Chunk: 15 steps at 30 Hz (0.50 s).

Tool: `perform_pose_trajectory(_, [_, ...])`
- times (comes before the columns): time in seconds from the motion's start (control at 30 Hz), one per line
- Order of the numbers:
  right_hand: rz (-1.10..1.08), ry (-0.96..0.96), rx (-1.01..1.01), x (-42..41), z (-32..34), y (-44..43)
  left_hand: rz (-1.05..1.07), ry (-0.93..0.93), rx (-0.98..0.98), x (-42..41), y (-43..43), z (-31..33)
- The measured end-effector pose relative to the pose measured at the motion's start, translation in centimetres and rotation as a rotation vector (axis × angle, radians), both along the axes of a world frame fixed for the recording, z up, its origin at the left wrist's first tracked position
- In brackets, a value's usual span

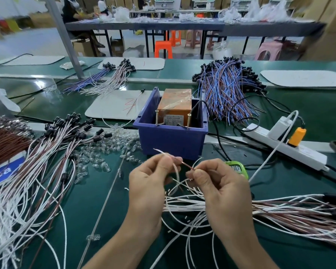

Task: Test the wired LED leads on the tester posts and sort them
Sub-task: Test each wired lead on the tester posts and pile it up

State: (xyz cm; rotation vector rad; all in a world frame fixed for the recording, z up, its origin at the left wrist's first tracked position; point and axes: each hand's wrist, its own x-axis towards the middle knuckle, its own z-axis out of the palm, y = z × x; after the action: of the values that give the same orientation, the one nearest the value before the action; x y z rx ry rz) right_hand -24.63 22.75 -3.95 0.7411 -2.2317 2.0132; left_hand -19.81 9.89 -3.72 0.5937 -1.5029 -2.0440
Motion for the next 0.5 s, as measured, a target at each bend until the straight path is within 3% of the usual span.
perform_pose_trajectory(0.1, [-0.065,0.079,0.071,-0.7,1.2,0.7,0.068,-0.053,0.080,-0.4,-2.4,1.3])
perform_pose_trajectory(0.17, [-0.101,0.165,0.132,-1.6,2.4,1.1,0.089,-0.135,0.030,-1.0,-4.0,1.8])
perform_pose_trajectory(0.33, [-0.112,0.248,0.256,-3.9,4.6,0.5,0.230,-0.353,-0.454,-2.6,-5.4,2.3])
perform_pose_trajectory(0.5, [-0.076,0.276,0.322,-5.8,5.9,-0.7,0.294,-0.320,-0.622,-2.9,-5.5,2.3])
